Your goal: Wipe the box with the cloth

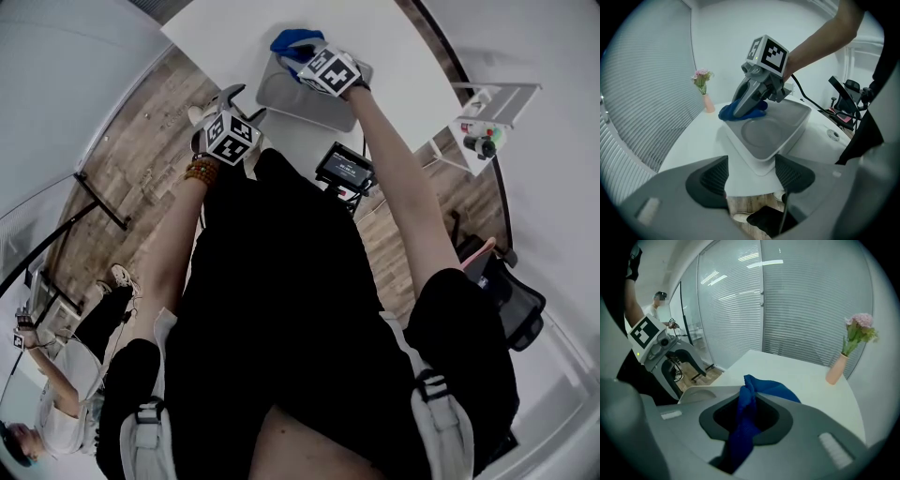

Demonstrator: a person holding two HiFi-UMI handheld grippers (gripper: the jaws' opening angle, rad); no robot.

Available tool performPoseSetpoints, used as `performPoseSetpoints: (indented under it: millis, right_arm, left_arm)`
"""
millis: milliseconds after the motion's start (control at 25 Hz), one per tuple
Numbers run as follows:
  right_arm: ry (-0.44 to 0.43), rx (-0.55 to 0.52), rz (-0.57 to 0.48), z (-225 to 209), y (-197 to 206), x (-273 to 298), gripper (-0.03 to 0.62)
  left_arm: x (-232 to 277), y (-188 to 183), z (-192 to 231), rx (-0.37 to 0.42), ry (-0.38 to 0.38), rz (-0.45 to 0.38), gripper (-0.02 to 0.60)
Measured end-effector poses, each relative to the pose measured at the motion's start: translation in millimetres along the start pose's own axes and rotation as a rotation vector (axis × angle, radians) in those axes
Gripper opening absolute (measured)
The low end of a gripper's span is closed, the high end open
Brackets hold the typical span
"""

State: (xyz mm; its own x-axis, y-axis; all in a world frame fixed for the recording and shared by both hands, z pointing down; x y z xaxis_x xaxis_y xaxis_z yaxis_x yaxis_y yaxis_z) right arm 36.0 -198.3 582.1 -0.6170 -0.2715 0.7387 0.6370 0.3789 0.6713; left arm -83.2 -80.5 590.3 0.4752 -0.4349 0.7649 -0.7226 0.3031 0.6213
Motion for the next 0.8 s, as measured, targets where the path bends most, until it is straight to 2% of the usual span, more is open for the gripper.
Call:
performPoseSetpoints:
  millis: [280,640,720,800]
  right_arm:
    - [-0.136,0.025,0.053,16,-6,6,0.078]
    - [-0.175,0.031,-0.008,31,-4,-1,0.078]
    - [-0.203,0.01,-0.015,38,-4,-3,0.078]
    - [-0.214,-0.057,-0.001,49,-4,-2,0.077]
  left_arm:
    - [1,1,-2,0.002,0.004,0.006,0.315]
    - [3,2,-3,0.009,0.011,0.013,0.315]
    - [3,3,-3,0.01,0.011,0.014,0.315]
    - [4,3,-3,0.009,0.011,0.014,0.315]
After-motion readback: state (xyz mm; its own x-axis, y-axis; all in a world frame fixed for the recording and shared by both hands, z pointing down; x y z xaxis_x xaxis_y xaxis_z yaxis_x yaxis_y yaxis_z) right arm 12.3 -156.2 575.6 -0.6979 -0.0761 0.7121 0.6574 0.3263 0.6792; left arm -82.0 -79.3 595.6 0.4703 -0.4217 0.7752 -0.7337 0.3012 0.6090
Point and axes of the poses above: the fingertips, and each gripper's own axes: x forward along the fingers, z to its left, y out of its underside, the point moved 6 cm from there along -x, backward along the fingers, and after that the axes turned 5 degrees about x, right-handed, at the moved point
